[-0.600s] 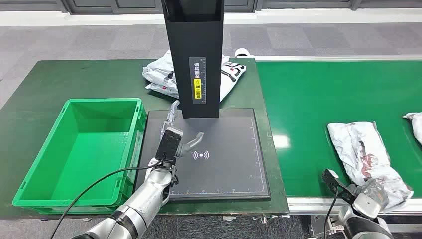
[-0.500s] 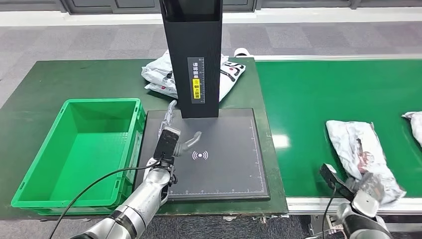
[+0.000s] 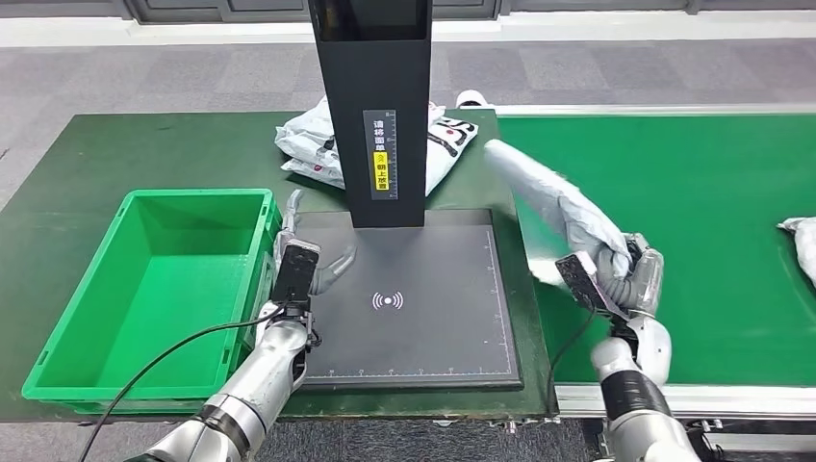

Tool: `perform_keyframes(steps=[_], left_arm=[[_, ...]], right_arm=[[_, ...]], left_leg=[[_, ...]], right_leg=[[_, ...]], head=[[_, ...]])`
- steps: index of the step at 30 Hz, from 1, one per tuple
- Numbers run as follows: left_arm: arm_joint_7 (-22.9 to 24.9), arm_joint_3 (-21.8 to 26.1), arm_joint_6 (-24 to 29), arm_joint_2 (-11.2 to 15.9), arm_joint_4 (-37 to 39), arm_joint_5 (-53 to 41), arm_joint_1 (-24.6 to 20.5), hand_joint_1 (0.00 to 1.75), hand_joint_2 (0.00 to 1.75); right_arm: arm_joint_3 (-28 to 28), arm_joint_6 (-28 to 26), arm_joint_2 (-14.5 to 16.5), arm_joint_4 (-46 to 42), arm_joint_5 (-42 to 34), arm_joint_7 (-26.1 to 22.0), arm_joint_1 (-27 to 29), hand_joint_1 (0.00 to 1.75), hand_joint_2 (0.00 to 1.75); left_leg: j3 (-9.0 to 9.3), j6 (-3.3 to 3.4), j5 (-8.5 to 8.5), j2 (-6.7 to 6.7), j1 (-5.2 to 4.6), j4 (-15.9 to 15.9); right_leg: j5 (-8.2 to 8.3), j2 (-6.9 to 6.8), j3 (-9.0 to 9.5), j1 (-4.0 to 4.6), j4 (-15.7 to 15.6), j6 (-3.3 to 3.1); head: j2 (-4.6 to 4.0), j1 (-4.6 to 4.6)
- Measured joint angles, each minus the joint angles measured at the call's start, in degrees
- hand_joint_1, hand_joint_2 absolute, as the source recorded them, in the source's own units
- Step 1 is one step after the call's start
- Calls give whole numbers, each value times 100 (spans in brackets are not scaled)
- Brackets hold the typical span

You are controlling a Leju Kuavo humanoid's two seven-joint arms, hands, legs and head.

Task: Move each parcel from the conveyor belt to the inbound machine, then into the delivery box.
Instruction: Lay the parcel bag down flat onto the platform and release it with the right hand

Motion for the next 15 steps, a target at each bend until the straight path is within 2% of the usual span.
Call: perform_keyframes(steps=[3, 6, 9, 13, 15], left_arm=[[33, 117, -136, 26, -72, -7, 63, 0, 175], [147, 165, -231, 38, -182, -118, 107, 0, 175], [234, 180, -253, 40, -277, -195, 108, 0, 175], [261, 219, -258, 46, -339, -262, 109, 0, 175], [267, 231, -262, 52, -357, -332, 108, 0, 175]], right_arm=[[760, 191, 160, -754, -528, 237, 331, 175, 175], [1807, 570, 309, -1495, -395, 778, 618, 175, 175], [2696, 734, 434, -1946, -279, 1088, 721, 175, 175], [3295, 825, 463, -2248, -363, 1173, 744, 175, 175], [3470, 1141, 458, -2300, -388, 1194, 745, 175, 175]], left_leg=[[-4, -3, -2, 2, 0, -1], [-5, -8, -6, 21, -1, -1], [-6, -9, -7, 28, 0, -1], [-7, -12, -5, 23, 1, -3], [-7, -13, -4, 32, 0, -3]], right_leg=[[-3, 4, -3, -1, 2, -2], [-3, 20, -16, -1, 2, -3], [-2, 25, -25, -1, 2, -6], [-2, 20, -22, 0, 3, -7], [-1, 26, -23, -1, 3, -9]], head=[[0, 1], [1, 1], [0, -1], [-1, 1], [0, 2]])
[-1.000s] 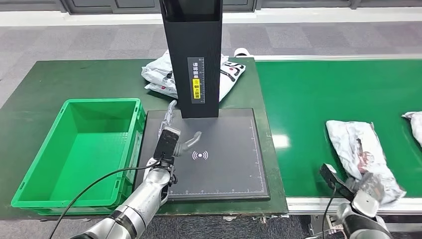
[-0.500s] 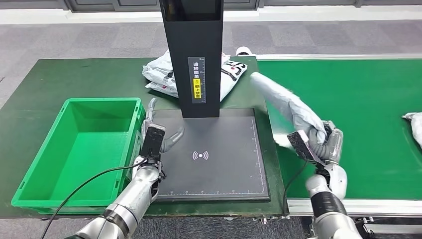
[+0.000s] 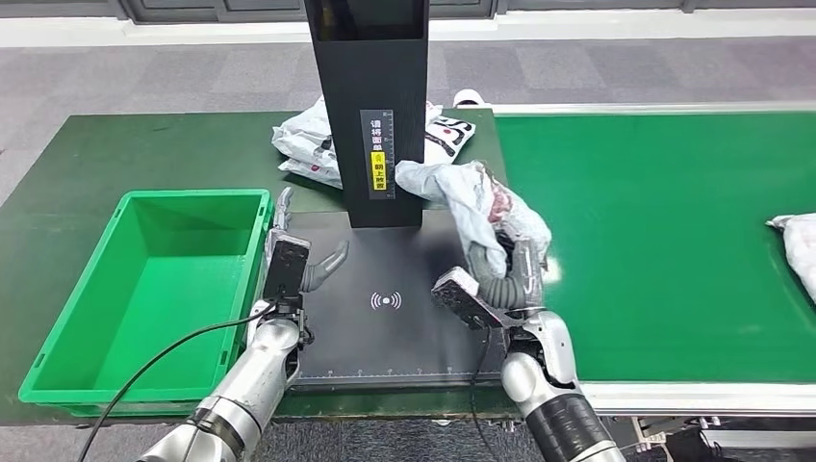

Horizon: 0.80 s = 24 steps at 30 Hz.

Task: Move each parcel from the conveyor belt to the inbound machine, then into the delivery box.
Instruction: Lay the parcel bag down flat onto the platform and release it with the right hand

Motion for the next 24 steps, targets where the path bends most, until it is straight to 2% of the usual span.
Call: perform_keyframes(steps=[2, 3, 6, 7, 12, 24], left_arm=[[31, 1, -67, 2, -24, -53, -7, 0, 175], [54, 1, -129, 2, -34, -58, -11, 0, 175], [111, 8, -410, 13, -44, 57, -16, 0, 175], [122, 19, -510, 23, -43, 126, -16, 0, 175], [110, 84, -714, 112, -44, 297, -35, 0, 175], [-92, 216, -791, 208, -312, 553, 65, 0, 175]], right_arm=[[240, 475, -3, -10, 34, 84, 7, 175, 175], [372, 672, -8, -5, 84, 133, 16, 156, 175], [712, 1040, -73, 28, 256, 277, 44, 26, 175], [799, 1153, -116, 43, 286, 327, 48, 1, 175], [1060, 1690, -367, 112, 302, 481, 40, 0, 175], [1281, 1904, -667, 156, 304, 595, 107, 0, 175]], left_leg=[[0, 0, 0, 9, -1, 1], [0, 0, 0, 10, -1, 1], [-1, 0, 0, 4, -1, 1], [-1, 0, 0, 3, -1, 1], [-1, 0, 0, 6, -1, 1], [-1, -1, -1, 3, -1, 1]], right_leg=[[1, 5, -4, -1, 0, -1], [1, 6, -5, -1, 0, -1], [1, 2, -4, -1, 0, -1], [1, 1, -4, 0, 0, -1], [1, 2, -4, -1, 0, -1], [1, 2, -3, -1, 0, -1]], head=[[0, -1], [0, -1], [1, -2], [1, -2], [1, -2], [1, -1]])
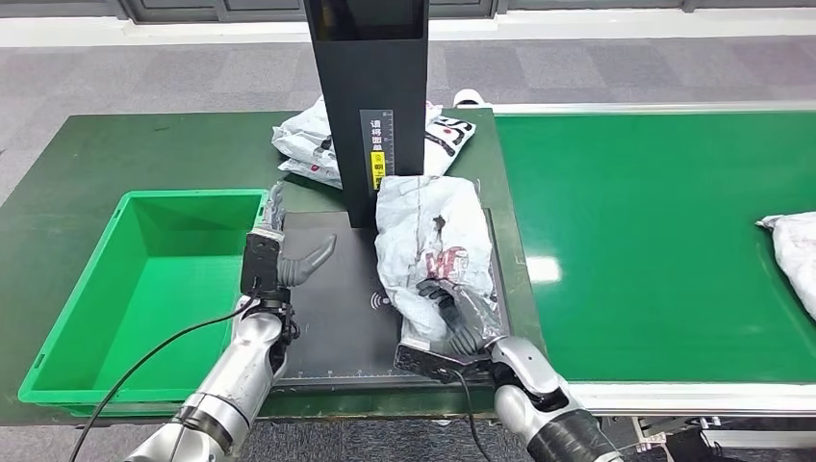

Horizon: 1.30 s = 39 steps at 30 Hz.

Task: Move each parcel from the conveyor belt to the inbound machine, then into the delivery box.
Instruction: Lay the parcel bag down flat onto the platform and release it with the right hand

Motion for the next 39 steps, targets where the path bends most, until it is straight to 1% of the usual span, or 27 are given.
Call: perform_keyframes(steps=[3, 6, 8, 10, 12, 16, 19, 21, 23, 26, 28, 31, 34, 36, 39], left_arm=[[-121, 51, 200, 4, -311, 23, 163, 0, 175], [-166, 128, 526, 4, -768, 63, 355, 0, 175], [-173, 182, 604, 4, -1001, 80, 437, 0, 175], [-174, 217, 662, 2, -1144, 42, 478, 0, 175], [-174, 229, 774, -6, -1269, -27, 505, 0, 175], [-176, 230, 1038, -17, -1421, -117, 530, 0, 175], [-174, 194, 808, -30, -1375, -135, 522, 0, 175], [-174, 106, 626, -39, -1306, -221, 513, 0, 175], [-173, -18, 510, -46, -1236, -367, 510, 0, 175], [-152, -239, 385, -59, -1156, -585, 508, 0, 175], [-133, -361, 344, -74, -1115, -643, 507, 0, 175], [-113, -470, 279, -83, -1059, -660, 501, 0, 175], [-81, -543, 164, -87, -1002, -664, 477, 0, 175], [-65, -598, 138, -98, -963, -674, 441, 0, 175], [-41, -653, 138, -117, -919, -703, 386, 0, 175]], right_arm=[[-5, -186, -26, -34, 39, -94, 53, 0, 175], [-69, -750, -21, -130, 139, -178, 55, 0, 175], [-194, -1044, 7, -278, -276, -491, 55, 0, 175], [-350, -1096, 54, -430, -923, -913, 50, 0, 175], [-492, -932, 89, -515, -1582, -1281, 45, 0, 175], [-753, -376, 183, -547, -2909, -1905, 33, 0, 175], [-937, -7, 265, -538, -3774, -2240, -7, 0, 175], [-1067, 149, 307, -521, -4233, -2367, -29, 0, 175], [-1189, 263, 333, -487, -4564, -2400, -41, 0, 175], [-1374, 681, 348, -363, -5191, -2319, -64, 0, 175], [-1469, 896, 352, -264, -5430, -2290, -84, 0, 175], [-1549, 1087, 357, -111, -5540, -2201, -137, 0, 175], [-1561, 1512, 357, 197, -5594, -1906, -262, 0, 175], [-1545, 1665, 357, 469, -5447, -1812, -359, 0, 175], [-1441, 1715, 357, 792, -5118, -1796, -453, 0, 175]], left_leg=[[-1, -2, -2, 4, 0, 0], [-1, -3, -2, 5, 0, 0], [-1, -3, -2, 3, 1, 0], [0, -4, -2, 3, 1, 0], [0, -4, -1, 4, 1, 0], [0, -4, -1, 5, 1, 0], [1, -4, 0, 3, 0, 1], [1, -4, 0, 2, 0, 1], [1, -4, 0, 4, 0, 1], [0, -4, -1, 4, -1, 1], [0, -4, -1, 4, -1, 1], [0, -4, -1, 6, -1, 1], [1, -5, -1, 9, 0, 1], [1, -5, 0, 8, 0, 1], [1, -5, 1, 5, 1, 1]], right_leg=[[0, 2, -2, 0, 0, 0], [0, 2, -3, 0, 0, 0], [0, 1, -3, 1, 0, 0], [0, 1, -3, 1, 0, -1], [0, 1, -2, 1, 0, -1], [0, 2, -3, 0, 0, 0], [0, 2, -3, 0, 0, 0], [0, 1, -3, 0, 0, 0], [0, 2, -3, 0, 0, 0], [0, 2, -3, -1, 0, 0], [0, 2, -4, -1, 0, 0], [0, 3, -5, 0, 0, 0], [1, 3, -6, 1, 0, -1], [1, 3, -5, 1, 0, -1], [1, 2, -2, 1, 1, -1]], head=[[-1, 0], [-1, 0], [-1, 0], [-1, -1], [-1, -1], [0, -1], [-1, -1], [-1, -1], [-1, -1], [-2, 0], [-2, 1], [-1, 0], [-1, 0], [-1, -1], [0, -1]])
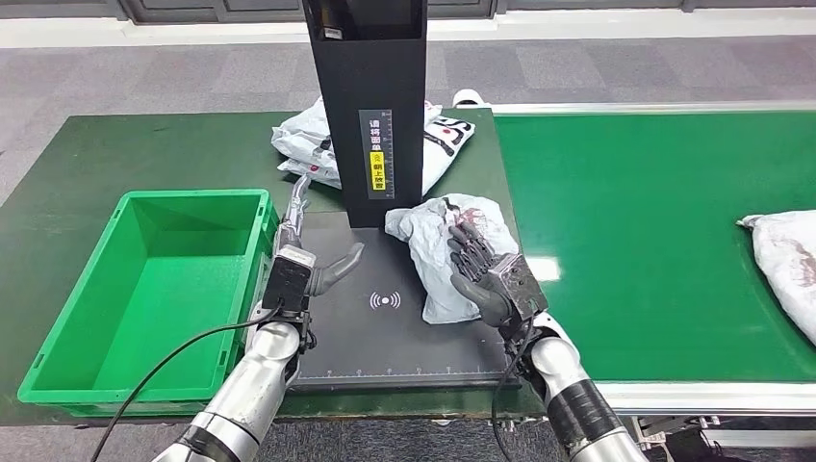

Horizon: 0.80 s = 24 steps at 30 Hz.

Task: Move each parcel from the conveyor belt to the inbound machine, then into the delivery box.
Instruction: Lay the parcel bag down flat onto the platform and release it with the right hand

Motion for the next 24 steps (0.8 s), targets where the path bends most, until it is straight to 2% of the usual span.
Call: perform_keyframes(steps=[13, 16, 22, 24], left_arm=[[78, -176, -46, -15, 28, -74, -101, 0, 175], [79, -246, -109, -15, 26, -74, -101, 0, 175], [79, -404, -306, -32, 30, -72, -108, 0, 175], [85, -448, -361, -45, 44, -62, -123, 0, 175]], right_arm=[[728, 44, -1, 296, 964, 95, -74, 0, 175], [817, 185, -5, 221, 859, -9, -68, 0, 175], [860, 999, -11, 52, 33, -193, -23, 0, 175], [861, 1087, -9, 29, -124, -233, -16, 0, 175]], left_leg=[[0, 0, -1, 2, 0, 0], [0, 0, 0, 2, 0, 0], [0, 0, 0, 1, 0, 0], [0, 0, 0, 0, -1, 0]], right_leg=[[0, 1, -2, 0, 0, 0], [0, 1, -2, 0, 0, 0], [0, 1, -2, -1, 0, 0], [0, 1, -2, -1, 0, 0]], head=[[-1, 1], [-1, 1], [-2, 1], [-1, 1]])
